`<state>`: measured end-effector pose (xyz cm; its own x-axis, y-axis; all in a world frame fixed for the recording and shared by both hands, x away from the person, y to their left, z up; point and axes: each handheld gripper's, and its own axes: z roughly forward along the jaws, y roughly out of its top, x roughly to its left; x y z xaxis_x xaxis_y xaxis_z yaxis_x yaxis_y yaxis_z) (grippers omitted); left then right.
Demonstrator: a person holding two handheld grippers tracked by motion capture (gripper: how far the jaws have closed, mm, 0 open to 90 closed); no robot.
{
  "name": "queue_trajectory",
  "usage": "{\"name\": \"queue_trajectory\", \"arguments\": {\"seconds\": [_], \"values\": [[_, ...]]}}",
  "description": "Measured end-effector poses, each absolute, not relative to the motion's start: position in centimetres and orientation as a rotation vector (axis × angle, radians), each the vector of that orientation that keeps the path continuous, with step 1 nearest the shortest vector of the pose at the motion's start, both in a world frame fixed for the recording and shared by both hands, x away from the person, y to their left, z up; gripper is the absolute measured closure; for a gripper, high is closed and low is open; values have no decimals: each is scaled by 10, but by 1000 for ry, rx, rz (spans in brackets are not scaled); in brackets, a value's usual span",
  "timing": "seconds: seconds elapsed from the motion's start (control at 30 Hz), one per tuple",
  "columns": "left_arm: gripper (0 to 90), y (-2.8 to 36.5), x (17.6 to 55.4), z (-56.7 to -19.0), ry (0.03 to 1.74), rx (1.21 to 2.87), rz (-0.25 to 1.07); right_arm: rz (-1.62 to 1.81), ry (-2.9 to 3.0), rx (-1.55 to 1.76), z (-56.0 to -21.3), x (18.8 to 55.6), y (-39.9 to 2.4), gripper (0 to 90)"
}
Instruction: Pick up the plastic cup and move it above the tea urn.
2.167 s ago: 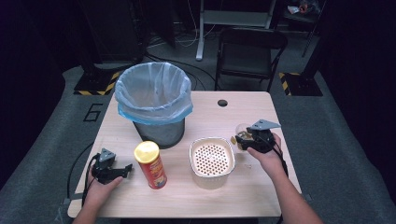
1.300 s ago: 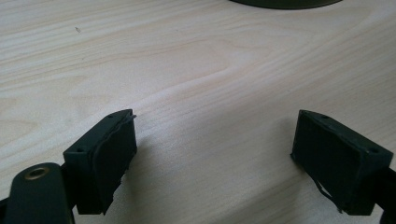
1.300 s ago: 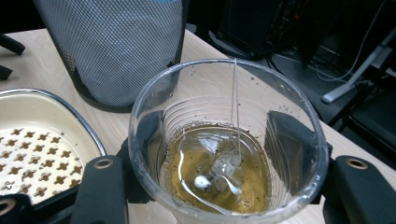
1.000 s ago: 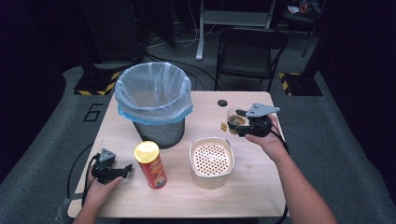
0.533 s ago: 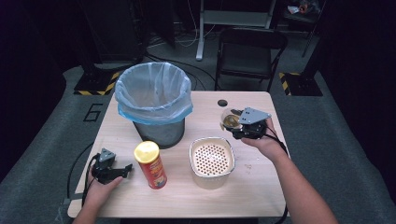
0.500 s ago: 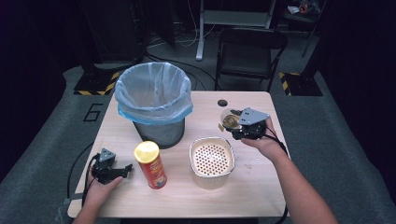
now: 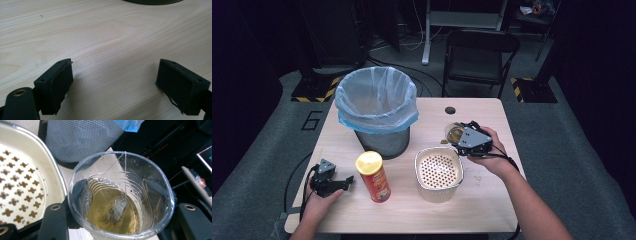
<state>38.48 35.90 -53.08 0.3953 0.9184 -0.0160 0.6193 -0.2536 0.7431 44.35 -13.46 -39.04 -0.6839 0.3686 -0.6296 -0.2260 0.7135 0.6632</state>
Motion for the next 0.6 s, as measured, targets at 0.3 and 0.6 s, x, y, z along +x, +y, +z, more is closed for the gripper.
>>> {"name": "queue_trajectory", "arguments": {"seconds": [0.3,0.6], "values": [[132,359,385,-531,1312,1978,565,867,2088,-1,-396,436,-127,388],[133,359,385,-531,1312,1977,565,690,2021,-158,-403,422,-115,393]]}}
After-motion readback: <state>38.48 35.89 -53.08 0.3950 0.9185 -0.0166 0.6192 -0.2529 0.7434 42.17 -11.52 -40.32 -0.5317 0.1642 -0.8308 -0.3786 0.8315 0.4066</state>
